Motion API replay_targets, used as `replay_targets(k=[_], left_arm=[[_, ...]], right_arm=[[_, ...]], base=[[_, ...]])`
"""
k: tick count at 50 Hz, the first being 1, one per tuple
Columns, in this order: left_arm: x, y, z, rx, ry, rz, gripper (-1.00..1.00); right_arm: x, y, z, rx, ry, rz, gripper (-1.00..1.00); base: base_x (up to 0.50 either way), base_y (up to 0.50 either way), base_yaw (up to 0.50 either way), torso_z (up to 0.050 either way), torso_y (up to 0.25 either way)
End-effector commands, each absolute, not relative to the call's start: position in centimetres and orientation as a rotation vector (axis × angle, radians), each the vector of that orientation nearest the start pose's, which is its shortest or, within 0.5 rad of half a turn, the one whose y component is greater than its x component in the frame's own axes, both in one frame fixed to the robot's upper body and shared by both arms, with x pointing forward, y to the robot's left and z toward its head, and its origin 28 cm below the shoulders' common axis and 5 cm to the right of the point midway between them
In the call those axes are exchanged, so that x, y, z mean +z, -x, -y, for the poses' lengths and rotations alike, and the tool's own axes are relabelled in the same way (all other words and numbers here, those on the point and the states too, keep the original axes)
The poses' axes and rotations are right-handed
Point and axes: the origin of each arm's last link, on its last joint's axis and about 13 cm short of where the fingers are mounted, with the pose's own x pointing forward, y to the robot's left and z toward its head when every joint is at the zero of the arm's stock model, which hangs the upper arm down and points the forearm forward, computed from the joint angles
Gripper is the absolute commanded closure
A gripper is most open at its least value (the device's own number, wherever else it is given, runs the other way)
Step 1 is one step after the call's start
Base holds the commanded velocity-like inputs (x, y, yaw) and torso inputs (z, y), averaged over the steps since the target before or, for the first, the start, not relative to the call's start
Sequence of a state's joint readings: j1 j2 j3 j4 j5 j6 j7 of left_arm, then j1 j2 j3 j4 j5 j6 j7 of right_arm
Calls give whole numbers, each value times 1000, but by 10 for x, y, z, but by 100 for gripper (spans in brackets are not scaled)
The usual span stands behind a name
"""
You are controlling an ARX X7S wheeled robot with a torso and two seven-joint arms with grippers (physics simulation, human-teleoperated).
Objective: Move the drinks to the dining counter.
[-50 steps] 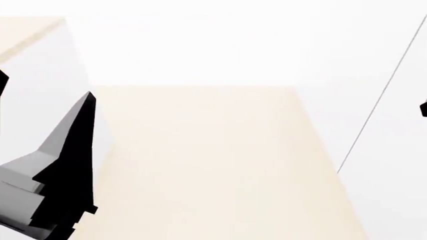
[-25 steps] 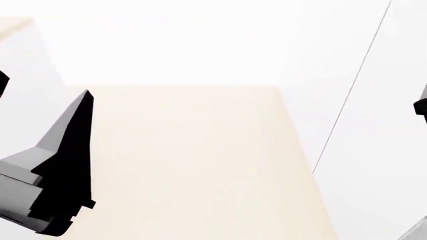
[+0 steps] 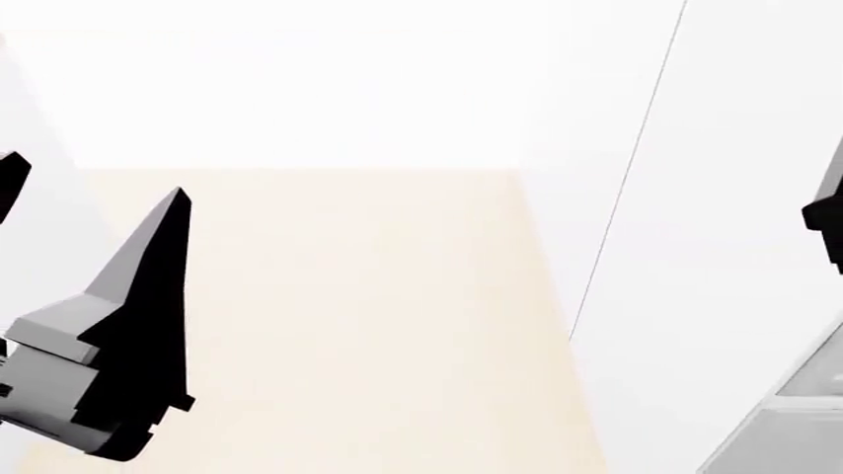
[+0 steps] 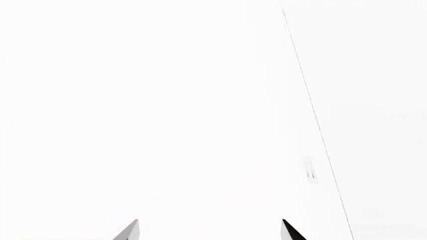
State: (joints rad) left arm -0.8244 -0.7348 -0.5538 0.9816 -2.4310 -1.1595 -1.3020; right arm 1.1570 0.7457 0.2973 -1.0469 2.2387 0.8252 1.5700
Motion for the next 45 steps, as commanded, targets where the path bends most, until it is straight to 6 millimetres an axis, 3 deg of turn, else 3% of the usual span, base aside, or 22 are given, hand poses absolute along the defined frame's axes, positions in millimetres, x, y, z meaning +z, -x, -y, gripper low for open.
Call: replay_targets(k=[1, 24, 45], left_arm=[[280, -97, -253, -300, 19, 289, -100], [279, -96, -253, -293, 1, 295, -100], [276, -96, -253, -290, -4, 291, -100]], right_arm=[[321, -95, 122, 92, -230, 558, -100], [324, -92, 123, 96, -206, 570, -100], [321, -93, 123, 102, -200, 564, -100]], base=[[1, -500, 0, 0, 0], [-1, -500, 0, 0, 0], [-189, -500, 0, 0, 0]])
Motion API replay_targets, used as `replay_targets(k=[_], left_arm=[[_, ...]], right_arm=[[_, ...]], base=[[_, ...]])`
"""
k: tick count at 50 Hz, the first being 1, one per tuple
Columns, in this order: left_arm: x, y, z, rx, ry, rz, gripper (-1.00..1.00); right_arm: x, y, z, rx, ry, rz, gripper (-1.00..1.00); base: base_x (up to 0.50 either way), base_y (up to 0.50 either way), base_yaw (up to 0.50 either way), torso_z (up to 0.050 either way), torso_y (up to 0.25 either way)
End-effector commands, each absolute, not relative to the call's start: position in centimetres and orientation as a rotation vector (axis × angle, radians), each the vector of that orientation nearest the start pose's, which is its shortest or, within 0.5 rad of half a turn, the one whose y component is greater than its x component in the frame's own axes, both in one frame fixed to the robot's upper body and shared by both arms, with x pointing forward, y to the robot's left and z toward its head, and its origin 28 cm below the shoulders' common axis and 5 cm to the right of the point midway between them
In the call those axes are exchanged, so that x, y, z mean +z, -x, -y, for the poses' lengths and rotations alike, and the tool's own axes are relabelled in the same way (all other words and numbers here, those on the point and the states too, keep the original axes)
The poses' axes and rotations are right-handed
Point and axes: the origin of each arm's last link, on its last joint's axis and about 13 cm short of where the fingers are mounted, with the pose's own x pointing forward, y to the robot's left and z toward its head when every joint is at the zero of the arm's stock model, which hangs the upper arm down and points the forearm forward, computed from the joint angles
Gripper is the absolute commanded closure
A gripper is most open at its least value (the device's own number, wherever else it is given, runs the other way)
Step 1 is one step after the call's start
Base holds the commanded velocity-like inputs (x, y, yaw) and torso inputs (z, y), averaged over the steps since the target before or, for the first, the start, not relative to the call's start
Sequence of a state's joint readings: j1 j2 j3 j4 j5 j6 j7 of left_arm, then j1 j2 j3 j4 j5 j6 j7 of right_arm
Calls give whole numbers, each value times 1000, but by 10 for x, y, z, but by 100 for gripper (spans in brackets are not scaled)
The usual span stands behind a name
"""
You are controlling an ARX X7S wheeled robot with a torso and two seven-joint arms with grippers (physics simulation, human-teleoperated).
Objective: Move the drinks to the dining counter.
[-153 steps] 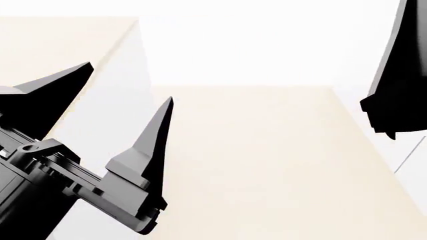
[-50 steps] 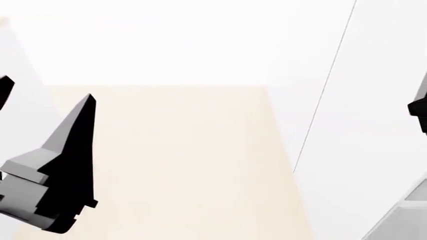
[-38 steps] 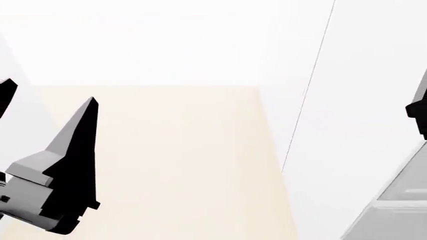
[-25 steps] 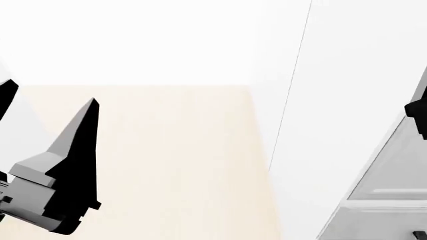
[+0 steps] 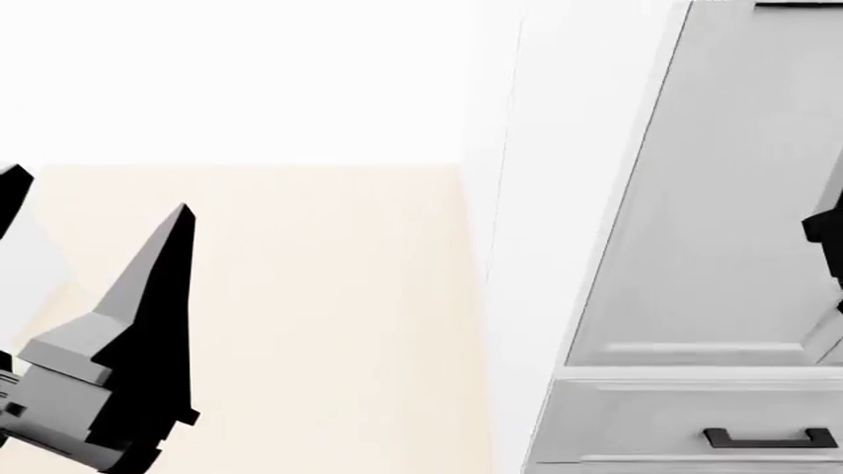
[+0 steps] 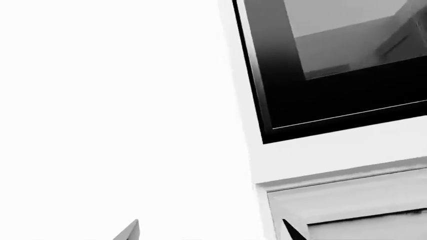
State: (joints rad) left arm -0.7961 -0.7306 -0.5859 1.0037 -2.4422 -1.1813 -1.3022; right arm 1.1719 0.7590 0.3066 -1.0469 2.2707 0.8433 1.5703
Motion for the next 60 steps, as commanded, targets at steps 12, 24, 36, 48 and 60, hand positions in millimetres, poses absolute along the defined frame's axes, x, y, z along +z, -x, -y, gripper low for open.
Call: replay_targets(k=[12, 24, 36, 48, 60], left_arm=[[275, -96, -253, -294, -4, 290, -100], [275, -96, -253, -295, -4, 290, -100], [275, -96, -253, -297, -4, 289, -100], [276, -96, -254, -295, -5, 292, -100], [276, -95, -253, -296, -5, 293, -100]], right_arm=[[323, -92, 123, 105, -199, 567, -100], [323, -92, 123, 108, -199, 568, -100], [323, -92, 122, 112, -200, 564, -100], [323, -93, 122, 113, -204, 560, -100], [322, -93, 122, 117, -203, 557, -100]], base=[[-206, -500, 0, 0, 0], [-209, -500, 0, 0, 0], [-208, -500, 0, 0, 0], [-185, -500, 0, 0, 0], [-115, -500, 0, 0, 0]])
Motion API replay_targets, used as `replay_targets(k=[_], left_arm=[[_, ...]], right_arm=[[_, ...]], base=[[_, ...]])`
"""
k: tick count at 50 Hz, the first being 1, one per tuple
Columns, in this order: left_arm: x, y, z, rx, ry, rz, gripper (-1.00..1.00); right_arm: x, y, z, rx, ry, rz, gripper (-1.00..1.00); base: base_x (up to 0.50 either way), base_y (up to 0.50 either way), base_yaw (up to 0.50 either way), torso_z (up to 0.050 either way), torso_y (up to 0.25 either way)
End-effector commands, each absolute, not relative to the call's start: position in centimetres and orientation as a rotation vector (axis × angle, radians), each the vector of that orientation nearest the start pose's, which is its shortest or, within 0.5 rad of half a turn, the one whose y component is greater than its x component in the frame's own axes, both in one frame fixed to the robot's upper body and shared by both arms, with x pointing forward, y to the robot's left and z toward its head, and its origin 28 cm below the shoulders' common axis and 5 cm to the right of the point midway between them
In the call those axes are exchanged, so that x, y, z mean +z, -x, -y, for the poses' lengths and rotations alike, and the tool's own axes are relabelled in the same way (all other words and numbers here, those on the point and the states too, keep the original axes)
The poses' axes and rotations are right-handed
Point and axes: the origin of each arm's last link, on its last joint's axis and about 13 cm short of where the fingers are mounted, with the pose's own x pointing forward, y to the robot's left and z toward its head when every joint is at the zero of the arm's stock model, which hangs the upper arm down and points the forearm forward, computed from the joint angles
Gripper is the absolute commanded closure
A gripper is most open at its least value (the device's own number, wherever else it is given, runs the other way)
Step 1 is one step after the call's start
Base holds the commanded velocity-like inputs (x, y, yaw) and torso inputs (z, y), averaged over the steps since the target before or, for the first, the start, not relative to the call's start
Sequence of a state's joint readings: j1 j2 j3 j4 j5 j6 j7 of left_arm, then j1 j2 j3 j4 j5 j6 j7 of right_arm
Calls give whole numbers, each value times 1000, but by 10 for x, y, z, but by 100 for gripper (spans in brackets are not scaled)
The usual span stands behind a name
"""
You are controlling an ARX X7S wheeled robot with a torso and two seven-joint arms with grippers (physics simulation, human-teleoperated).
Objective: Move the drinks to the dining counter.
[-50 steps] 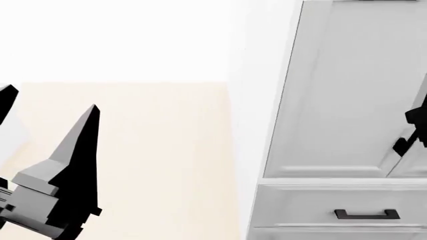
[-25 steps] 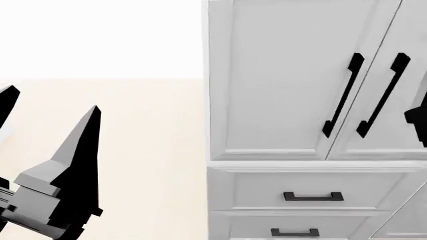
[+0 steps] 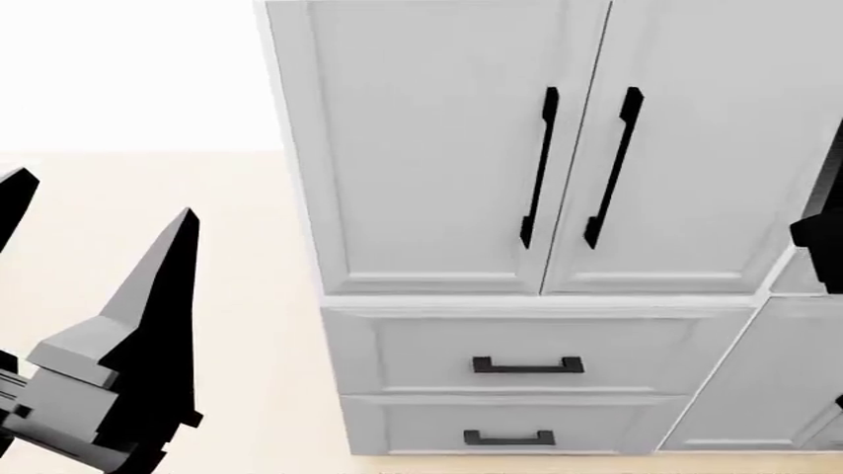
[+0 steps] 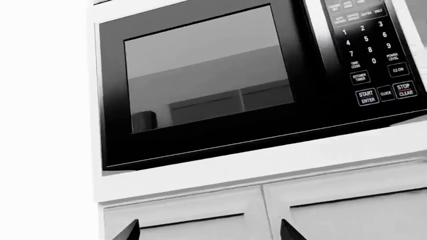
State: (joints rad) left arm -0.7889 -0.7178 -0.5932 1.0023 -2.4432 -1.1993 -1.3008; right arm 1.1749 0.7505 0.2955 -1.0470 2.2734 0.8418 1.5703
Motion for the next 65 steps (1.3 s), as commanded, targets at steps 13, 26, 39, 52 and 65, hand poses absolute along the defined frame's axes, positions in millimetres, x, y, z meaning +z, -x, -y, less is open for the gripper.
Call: replay_targets(k=[13, 26, 39, 52, 65], left_arm=[[275, -95, -253, -297, -5, 293, -100], [276, -95, -253, -298, -8, 294, -100], [276, -95, -253, -297, -15, 295, -100], [276, -95, -253, -297, -18, 293, -100], [275, -95, -253, -301, -20, 292, -100]], right_arm=[[321, -93, 122, 117, -203, 554, -100], [322, -93, 121, 119, -201, 552, -100], [322, -93, 121, 118, -199, 550, -100], [320, -94, 121, 119, -196, 544, -100], [319, -94, 121, 119, -193, 540, -100]], base=[[-67, -500, 0, 0, 0], [0, -500, 0, 0, 0], [0, -500, 0, 0, 0], [2, -500, 0, 0, 0], [26, -500, 0, 0, 0]])
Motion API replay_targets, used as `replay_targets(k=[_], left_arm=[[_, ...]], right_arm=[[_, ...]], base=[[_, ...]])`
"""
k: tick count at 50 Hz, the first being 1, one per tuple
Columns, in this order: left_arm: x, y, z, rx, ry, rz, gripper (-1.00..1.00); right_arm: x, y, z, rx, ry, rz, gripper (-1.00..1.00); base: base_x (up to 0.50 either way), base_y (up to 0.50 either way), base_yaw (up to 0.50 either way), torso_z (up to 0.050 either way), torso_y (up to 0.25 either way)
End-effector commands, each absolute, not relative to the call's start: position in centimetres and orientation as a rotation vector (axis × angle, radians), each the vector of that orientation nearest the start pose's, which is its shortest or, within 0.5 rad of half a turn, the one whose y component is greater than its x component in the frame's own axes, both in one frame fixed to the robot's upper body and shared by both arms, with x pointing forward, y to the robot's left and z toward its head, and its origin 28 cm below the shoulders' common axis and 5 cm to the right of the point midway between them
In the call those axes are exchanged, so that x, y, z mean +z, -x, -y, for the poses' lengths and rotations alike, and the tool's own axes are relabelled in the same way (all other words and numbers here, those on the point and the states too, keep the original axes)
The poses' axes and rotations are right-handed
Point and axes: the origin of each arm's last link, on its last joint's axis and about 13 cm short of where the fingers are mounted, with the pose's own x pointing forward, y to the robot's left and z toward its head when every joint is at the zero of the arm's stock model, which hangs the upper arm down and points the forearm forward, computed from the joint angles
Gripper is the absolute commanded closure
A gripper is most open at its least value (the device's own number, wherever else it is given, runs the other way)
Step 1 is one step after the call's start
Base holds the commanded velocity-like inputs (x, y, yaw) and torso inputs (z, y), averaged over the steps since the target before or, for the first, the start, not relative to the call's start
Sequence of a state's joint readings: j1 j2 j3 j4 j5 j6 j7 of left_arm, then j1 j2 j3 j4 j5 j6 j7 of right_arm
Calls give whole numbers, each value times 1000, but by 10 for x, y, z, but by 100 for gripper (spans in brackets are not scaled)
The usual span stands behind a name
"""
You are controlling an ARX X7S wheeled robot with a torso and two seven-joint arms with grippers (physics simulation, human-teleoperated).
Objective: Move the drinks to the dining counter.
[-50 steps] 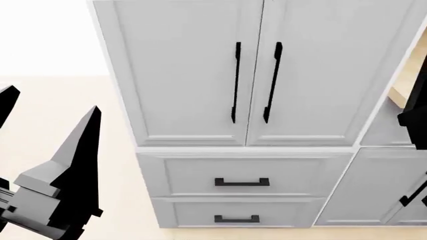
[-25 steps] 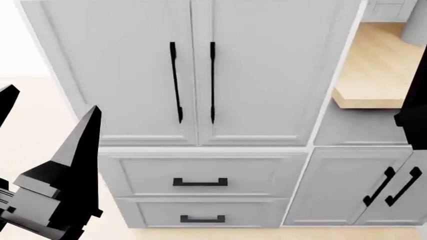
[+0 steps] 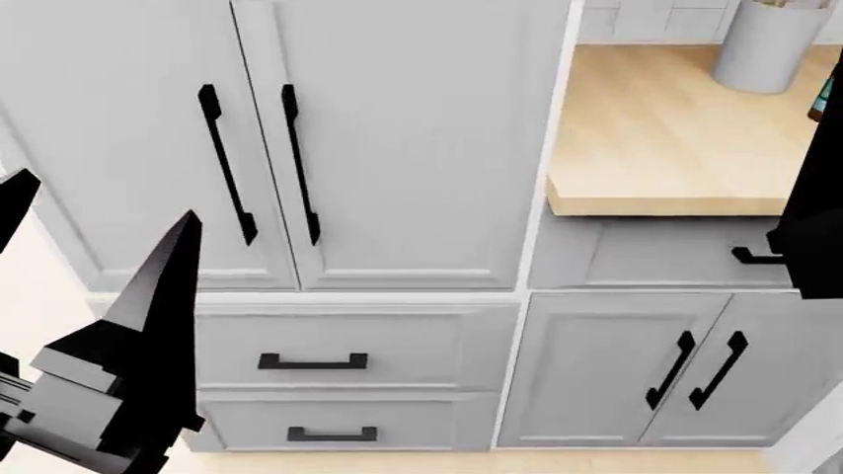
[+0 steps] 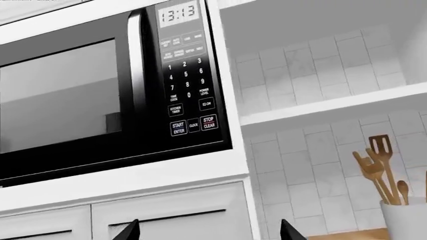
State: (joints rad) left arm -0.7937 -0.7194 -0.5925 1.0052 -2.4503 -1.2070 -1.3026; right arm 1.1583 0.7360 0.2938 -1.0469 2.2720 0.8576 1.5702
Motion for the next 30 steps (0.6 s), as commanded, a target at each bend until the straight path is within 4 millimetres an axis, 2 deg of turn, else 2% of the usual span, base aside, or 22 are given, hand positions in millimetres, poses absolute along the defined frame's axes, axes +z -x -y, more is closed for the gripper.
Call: replay_targets(k=[1, 16, 30], left_arm=[[275, -95, -253, -301, -20, 293, -100], [275, -95, -253, -303, -17, 294, -100], [275, -95, -253, -305, -20, 291, -100]], right_arm=[[319, -94, 121, 119, -193, 540, -100], [320, -95, 121, 119, -190, 538, -100], [319, -95, 120, 117, -185, 537, -100]], base=[[27, -500, 0, 0, 0], [97, -500, 0, 0, 0], [295, -500, 0, 0, 0]])
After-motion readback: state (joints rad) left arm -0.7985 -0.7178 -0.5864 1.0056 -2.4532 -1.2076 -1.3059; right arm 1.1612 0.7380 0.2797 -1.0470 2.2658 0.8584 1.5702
